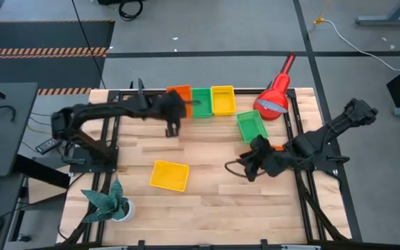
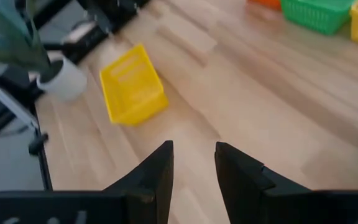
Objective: Stack baskets by color
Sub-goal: Stack the orange bin on top of the orange bin
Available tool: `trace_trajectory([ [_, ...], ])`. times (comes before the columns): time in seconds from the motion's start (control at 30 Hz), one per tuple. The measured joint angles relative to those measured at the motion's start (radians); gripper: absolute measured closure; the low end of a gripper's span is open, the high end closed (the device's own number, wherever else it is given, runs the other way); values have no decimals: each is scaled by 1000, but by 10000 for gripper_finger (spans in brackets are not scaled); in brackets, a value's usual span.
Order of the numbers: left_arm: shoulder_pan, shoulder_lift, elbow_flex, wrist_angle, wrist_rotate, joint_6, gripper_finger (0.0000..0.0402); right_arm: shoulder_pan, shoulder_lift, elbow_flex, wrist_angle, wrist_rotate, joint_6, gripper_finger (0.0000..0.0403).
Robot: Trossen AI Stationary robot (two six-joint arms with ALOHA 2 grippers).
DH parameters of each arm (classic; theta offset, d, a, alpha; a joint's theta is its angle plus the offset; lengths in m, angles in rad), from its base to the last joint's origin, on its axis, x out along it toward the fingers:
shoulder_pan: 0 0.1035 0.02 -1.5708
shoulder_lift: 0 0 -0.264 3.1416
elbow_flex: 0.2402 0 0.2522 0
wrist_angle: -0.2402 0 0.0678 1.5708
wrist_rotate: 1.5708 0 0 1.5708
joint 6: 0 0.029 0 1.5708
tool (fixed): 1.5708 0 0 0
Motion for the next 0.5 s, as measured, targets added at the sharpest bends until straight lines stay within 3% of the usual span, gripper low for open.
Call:
trace_trajectory([
  [0.07, 76, -12, -46, 30, 74, 83, 394, -31, 12, 0, 47, 0, -25, 283],
  [0.27, 227, 33, -94, 55, 130, 166, 394, -102, 75, 0, 193, -2, -58, 291],
  [0.5, 265, 90, -94, 158, 157, 177, 390, -149, 147, 1, 315, -12, -85, 298],
])
